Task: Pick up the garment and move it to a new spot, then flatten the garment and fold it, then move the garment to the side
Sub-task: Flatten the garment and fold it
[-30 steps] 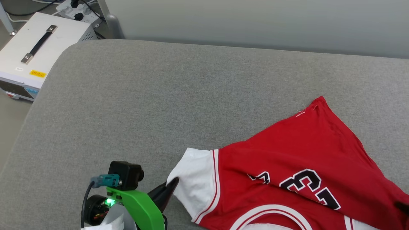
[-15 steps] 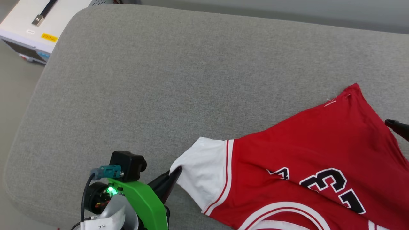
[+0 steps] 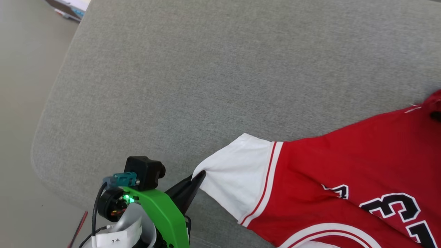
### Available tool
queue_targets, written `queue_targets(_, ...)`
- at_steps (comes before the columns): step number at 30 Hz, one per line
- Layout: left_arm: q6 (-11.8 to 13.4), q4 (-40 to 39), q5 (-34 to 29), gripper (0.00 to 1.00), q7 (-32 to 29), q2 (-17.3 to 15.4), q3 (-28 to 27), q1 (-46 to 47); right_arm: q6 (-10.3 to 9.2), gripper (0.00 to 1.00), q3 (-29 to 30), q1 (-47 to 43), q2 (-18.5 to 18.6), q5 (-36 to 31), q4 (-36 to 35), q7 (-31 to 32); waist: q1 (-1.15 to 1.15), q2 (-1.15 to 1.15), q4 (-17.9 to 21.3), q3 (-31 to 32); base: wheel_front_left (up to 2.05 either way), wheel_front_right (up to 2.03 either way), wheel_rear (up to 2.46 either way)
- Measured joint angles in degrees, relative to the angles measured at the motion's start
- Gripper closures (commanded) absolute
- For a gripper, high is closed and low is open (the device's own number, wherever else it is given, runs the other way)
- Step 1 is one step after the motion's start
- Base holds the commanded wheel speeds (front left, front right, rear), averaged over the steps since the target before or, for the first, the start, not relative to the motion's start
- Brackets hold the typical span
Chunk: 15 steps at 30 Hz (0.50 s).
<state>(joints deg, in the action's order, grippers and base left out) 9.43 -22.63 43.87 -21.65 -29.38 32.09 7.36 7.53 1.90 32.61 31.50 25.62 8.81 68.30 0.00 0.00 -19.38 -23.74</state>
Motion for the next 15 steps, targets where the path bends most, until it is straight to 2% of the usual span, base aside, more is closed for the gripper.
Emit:
queue_targets(10, -0.5, 1.4, 0.0, 1.00, 0.9, 0.7, 0.5, 0.4, 0.00, 0.00, -4.9, 1.2, 4.7, 1.5, 2.8, -0.2, 0.00, 0.00, -2.9, -2.2, 0.00, 0.00, 0.00)
queue_targets(11, -0.5, 1.5, 0.0, 1.00, 1.0, 0.7, 0.6, 0.4, -0.01, 1.00, -5.4, 1.1, 5.0, 1.7, 2.8, -0.2, 0.00, 0.00, -2.9, -2.2, 0.00, 0.00, 0.00)
queue_targets(15, -0.5, 1.8, 0.0, 1.00, 1.0, 0.8, 0.4, 0.5, 0.00, 1.00, -6.1, 0.5, 4.8, 2.7, 3.7, -2.1, 0.00, 0.00, -2.7, -1.4, 0.00, 0.00, 0.00)
